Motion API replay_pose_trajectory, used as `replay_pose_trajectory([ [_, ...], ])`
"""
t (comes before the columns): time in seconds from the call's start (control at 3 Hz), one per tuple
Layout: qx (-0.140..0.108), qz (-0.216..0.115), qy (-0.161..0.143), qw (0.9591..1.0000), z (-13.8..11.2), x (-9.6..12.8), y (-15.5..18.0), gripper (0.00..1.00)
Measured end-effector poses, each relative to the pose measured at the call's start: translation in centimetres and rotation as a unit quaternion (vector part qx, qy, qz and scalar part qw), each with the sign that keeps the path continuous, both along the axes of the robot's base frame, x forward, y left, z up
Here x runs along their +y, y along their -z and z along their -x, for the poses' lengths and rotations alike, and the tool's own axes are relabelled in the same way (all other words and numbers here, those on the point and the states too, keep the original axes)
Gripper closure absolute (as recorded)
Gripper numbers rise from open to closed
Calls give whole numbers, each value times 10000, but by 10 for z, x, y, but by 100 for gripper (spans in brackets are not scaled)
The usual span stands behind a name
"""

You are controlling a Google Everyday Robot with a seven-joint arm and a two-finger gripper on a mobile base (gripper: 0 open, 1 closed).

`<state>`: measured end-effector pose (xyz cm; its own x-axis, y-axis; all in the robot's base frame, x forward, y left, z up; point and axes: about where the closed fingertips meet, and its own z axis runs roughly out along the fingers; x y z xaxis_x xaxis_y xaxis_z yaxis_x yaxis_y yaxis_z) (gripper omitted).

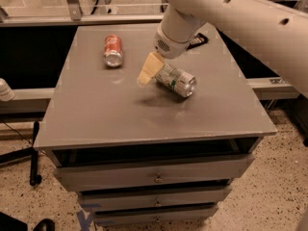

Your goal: Place 7up can upright

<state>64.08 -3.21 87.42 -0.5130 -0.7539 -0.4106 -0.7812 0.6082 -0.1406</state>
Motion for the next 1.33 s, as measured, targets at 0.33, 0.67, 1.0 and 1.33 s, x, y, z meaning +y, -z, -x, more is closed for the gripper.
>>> replay_pose_trajectory([
  [0.33, 126, 102, 215, 9996, -13, -6, 22, 0],
  [0.67, 189, 224, 377, 9989, -18, -18, 36, 17],
  [1.0, 156, 307, 482, 9982, -19, -33, 37, 40],
  [1.33, -26, 134, 373, 9992, -18, -34, 13, 64],
])
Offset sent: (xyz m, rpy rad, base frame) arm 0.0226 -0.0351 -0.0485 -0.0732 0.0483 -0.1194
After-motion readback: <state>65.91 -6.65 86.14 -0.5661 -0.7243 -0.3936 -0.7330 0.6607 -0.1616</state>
